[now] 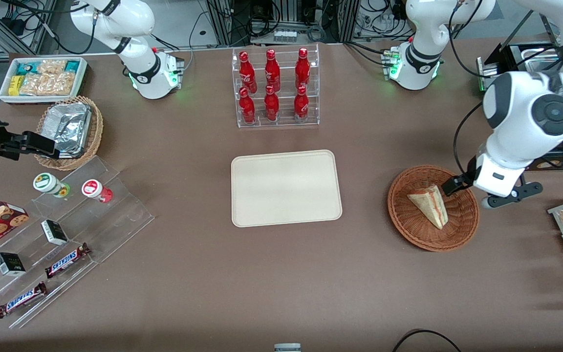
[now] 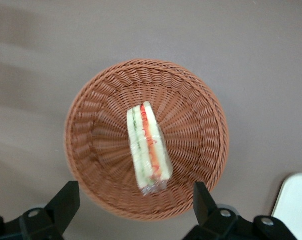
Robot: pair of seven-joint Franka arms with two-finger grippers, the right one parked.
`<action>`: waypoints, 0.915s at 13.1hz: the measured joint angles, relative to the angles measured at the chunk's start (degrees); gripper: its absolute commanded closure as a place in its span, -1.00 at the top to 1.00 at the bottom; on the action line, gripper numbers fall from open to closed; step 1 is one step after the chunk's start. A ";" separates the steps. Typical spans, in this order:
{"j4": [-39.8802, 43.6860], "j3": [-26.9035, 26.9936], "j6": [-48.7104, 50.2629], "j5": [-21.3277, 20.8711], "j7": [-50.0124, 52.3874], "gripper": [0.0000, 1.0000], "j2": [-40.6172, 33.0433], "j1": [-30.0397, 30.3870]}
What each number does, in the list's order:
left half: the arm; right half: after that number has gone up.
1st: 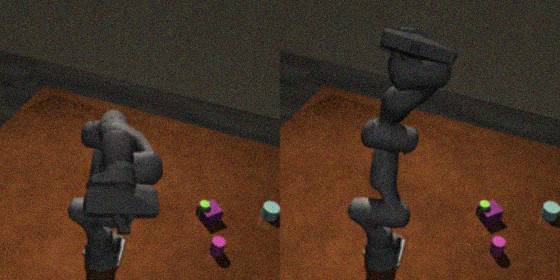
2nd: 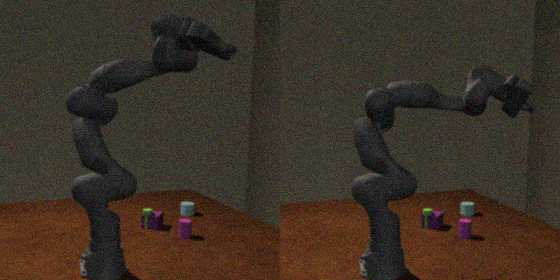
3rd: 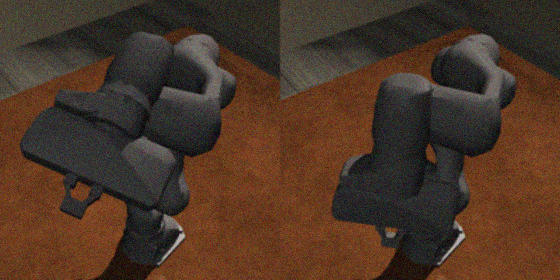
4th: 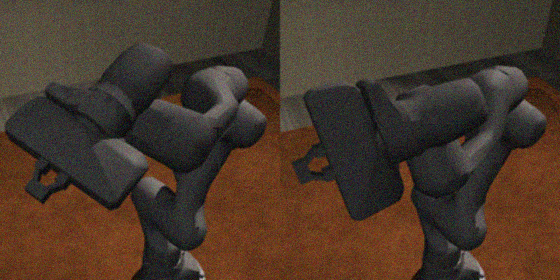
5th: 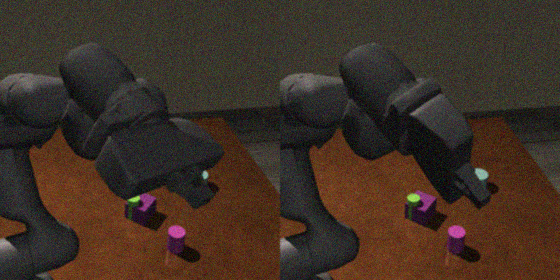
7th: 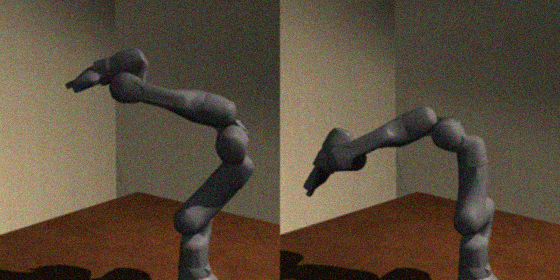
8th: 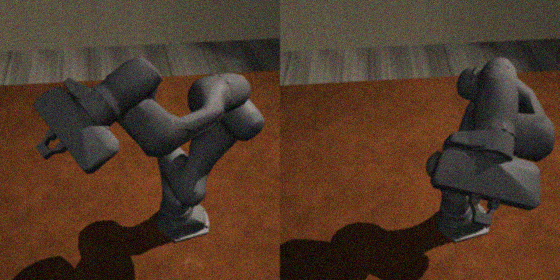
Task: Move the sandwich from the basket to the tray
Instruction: 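Lower the left gripper and grasp the wrapped sandwich by its edge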
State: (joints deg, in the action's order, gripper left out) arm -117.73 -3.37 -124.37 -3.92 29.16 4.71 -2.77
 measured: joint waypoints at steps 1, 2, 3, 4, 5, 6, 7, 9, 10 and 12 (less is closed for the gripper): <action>-1.94 -0.43 -2.79 0.00 3.39 1.00 0.34 -0.07; -3.65 -1.05 -5.50 0.00 6.27 1.00 0.79 -0.09; -5.24 -1.64 -8.26 0.00 8.85 1.00 1.34 -0.13; -6.70 -2.20 -10.93 0.00 10.94 1.00 1.93 -0.17; -7.81 -2.64 -12.81 0.00 12.19 1.00 2.55 -0.18; -8.46 -2.84 -13.71 0.00 12.66 1.00 3.12 -0.19; -8.73 -2.86 -14.03 0.00 12.81 1.00 3.59 -0.19; -9.01 -2.80 -14.05 -0.04 12.85 1.00 4.31 -0.18; -9.25 -2.76 -14.05 -0.04 12.85 1.00 4.57 -0.17; -9.79 -2.61 -14.05 -0.05 12.85 1.00 5.10 -0.11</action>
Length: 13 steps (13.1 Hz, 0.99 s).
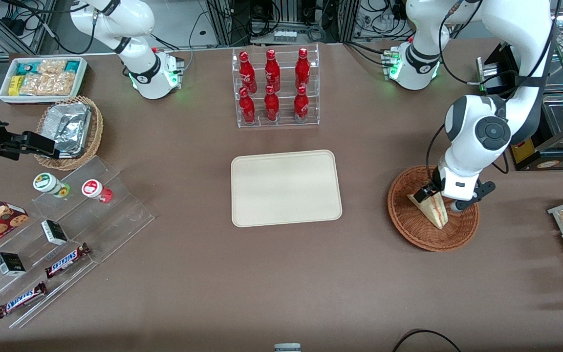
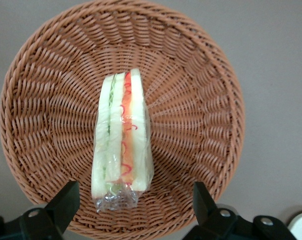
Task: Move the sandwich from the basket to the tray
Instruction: 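Lower the left gripper and grasp the wrapped sandwich by its edge, then lift the sandwich and carry it over the beige tray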
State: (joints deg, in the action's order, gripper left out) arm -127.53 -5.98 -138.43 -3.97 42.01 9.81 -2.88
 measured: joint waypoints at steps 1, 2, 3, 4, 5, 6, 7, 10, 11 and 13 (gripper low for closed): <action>-0.13 0.10 -0.01 -0.01 0.00 1.00 0.30 0.05; -0.26 0.20 -0.02 -0.04 0.00 1.00 0.52 0.12; -0.46 0.30 -0.03 -0.47 0.00 1.00 0.66 0.18; -0.65 0.40 -0.04 -1.53 0.00 1.00 0.79 0.21; -0.72 0.47 -0.04 -2.49 0.00 1.00 0.98 0.22; -0.76 0.49 -0.16 -3.04 0.00 1.00 1.29 0.22; -0.85 0.50 -0.76 -3.23 0.00 1.00 1.68 0.22; -1.73 0.50 -5.18 -3.37 0.00 0.97 3.52 0.24; -1.83 0.54 -6.31 -3.37 0.00 0.68 4.27 0.34; -1.84 0.59 -7.31 -3.37 0.00 -0.55 5.19 0.85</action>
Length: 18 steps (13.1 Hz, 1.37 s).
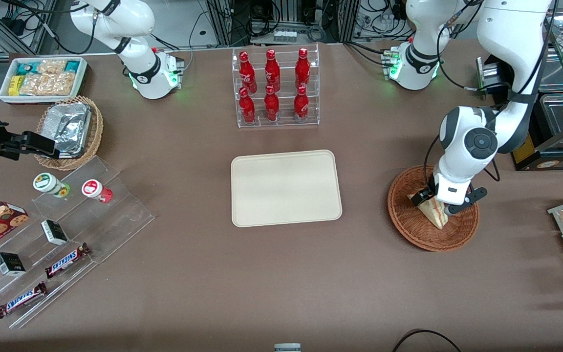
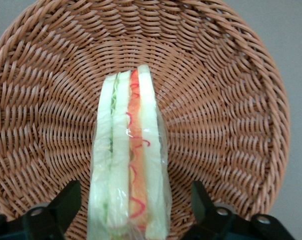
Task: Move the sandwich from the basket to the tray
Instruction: 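Lift the sandwich and carry it over the beige tray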
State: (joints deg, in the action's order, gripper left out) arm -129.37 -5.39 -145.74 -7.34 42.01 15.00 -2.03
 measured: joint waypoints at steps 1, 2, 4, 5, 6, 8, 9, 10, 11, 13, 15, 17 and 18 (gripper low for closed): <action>0.00 0.04 -0.12 -0.01 0.00 -0.95 0.04 0.16; 0.03 0.08 -0.16 -0.01 0.00 -1.00 0.03 0.19; 0.14 0.18 -0.07 -0.03 0.00 -1.00 -0.04 0.23; 0.26 0.18 0.29 -0.05 0.00 -1.00 -0.22 0.23; 0.67 0.17 1.31 -0.08 -0.01 -1.00 -0.54 0.23; 3.66 -0.18 7.84 -0.24 -0.13 -1.00 -1.79 0.15; 6.68 -0.83 13.14 -0.29 -0.23 -1.00 -2.52 -0.06; 10.40 -1.61 18.53 -0.31 -0.29 -1.00 -3.08 -0.77; 14.33 -2.14 23.16 -0.32 -0.30 -1.00 -3.41 -2.29; 21.25 -2.57 29.15 -0.29 -0.18 -1.00 -3.41 -7.45; 26.21 -2.86 31.35 -0.15 0.28 -1.00 -2.62 -13.44; 30.02 -3.07 32.45 -0.05 1.45 -1.00 -0.25 -19.41; 31.66 -3.12 32.51 -0.03 3.01 -1.00 1.60 -22.51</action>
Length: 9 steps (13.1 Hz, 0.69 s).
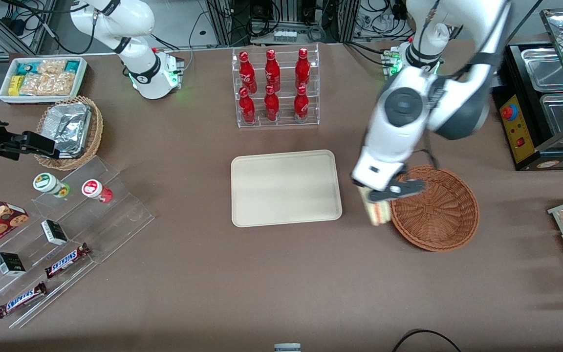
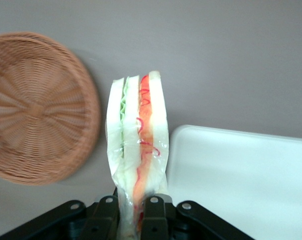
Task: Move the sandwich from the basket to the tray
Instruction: 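Lift the sandwich and carry it over the beige tray, then lower the sandwich onto the tray and open the left gripper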
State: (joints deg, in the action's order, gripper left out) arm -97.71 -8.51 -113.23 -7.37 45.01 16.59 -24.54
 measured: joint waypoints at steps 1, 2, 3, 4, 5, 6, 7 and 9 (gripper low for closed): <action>1.65 -0.03 0.00 0.00 2.29 -1.00 2.17 -2.88; 3.32 -0.06 0.00 -0.01 4.10 -1.00 4.54 -5.31; 4.81 -0.07 -0.01 -0.01 4.94 -1.00 6.96 -7.45; 5.95 -0.07 -0.02 -0.01 5.35 -1.00 9.15 -9.22; 7.17 -0.06 -0.06 0.05 5.86 -1.00 11.32 -10.74; 8.60 -0.07 -0.09 0.11 6.39 -1.00 13.38 -11.97; 10.31 -0.07 -0.13 0.14 6.77 -1.00 15.55 -13.29; 12.56 -0.06 -1.42 0.15 7.15 -1.00 18.89 -15.67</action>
State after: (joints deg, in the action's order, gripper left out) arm -85.15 -8.57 -114.65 -7.23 52.17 35.49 -40.21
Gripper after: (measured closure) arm 0.846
